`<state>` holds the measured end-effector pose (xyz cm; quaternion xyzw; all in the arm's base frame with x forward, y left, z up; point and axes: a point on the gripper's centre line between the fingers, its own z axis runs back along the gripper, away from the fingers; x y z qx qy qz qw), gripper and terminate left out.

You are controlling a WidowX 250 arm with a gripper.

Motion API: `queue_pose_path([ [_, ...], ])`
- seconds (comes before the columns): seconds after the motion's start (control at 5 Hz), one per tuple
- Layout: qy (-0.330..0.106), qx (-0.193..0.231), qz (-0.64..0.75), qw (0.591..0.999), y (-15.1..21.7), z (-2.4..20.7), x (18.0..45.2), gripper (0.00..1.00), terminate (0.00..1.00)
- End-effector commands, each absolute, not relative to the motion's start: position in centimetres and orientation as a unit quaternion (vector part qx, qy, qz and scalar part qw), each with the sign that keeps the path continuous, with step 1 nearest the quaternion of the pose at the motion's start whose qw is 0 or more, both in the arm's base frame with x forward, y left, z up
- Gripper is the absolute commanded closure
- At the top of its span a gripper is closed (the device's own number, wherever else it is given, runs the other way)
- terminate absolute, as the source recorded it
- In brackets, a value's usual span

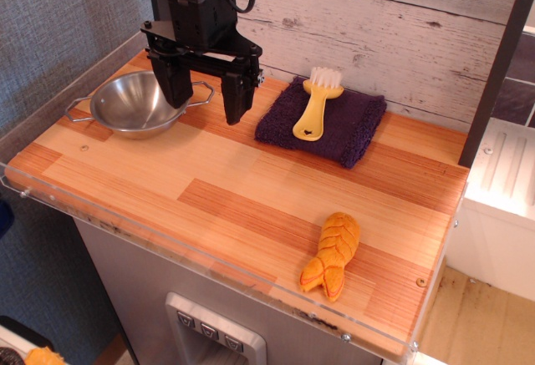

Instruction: Put the fish inside the pan.

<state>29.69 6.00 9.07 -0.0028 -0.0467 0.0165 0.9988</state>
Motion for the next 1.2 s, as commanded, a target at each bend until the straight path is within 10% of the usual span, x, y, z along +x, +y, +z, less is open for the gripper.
queue_pose_path([
  [0.0,-0.047,-0.003,0.017,0.999,6.0,9.1,29.7,0.00,0.00],
  [1.0,0.009,0.006,-0.074,0.997,-6.9,3.1,25.0,0.00,0.00],
])
